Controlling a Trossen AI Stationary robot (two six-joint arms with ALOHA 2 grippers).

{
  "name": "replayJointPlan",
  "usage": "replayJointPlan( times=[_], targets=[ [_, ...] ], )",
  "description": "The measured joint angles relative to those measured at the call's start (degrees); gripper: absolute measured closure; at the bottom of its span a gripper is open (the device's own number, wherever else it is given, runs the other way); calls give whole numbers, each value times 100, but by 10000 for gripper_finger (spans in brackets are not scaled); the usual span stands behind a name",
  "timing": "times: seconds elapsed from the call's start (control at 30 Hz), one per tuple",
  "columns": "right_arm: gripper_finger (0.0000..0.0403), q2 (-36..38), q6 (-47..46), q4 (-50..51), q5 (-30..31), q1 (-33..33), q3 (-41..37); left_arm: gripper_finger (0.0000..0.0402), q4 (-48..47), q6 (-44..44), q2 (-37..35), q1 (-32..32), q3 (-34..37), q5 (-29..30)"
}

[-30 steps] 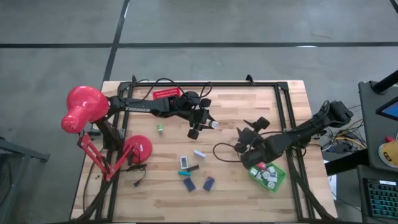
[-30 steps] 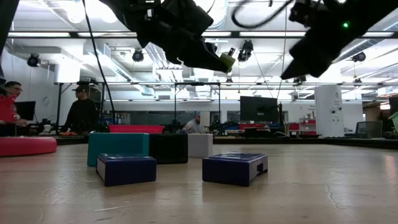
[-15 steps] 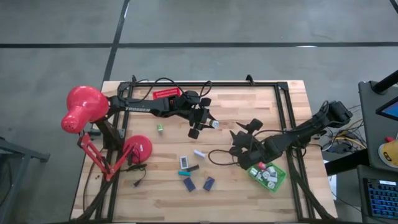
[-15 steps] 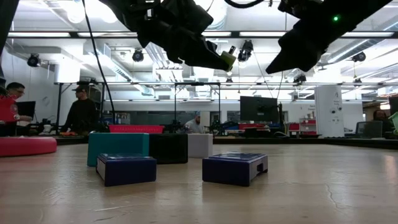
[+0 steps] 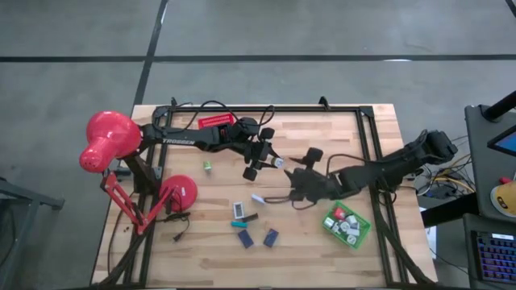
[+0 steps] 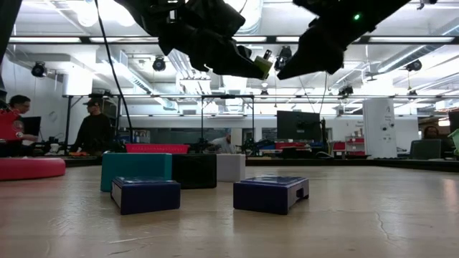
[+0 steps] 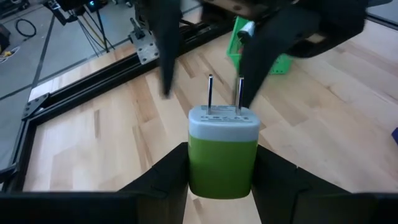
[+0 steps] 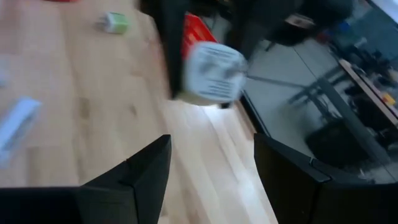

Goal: Pick & Place Office items
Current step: Put the right green charger adapter into the green bin

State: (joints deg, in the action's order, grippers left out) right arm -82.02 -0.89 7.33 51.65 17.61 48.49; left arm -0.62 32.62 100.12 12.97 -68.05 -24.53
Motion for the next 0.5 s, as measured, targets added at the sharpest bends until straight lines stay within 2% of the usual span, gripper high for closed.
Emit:
replayJointPlan(
  times=[0.27,0.5],
  targets=[
    [179,14,89,-83,-588,-425,-5,257,-2,4,0,3,0,-13],
    [179,20,486,-516,-974,-466,-9,257,-1,17,0,3,0,-13]
  ],
)
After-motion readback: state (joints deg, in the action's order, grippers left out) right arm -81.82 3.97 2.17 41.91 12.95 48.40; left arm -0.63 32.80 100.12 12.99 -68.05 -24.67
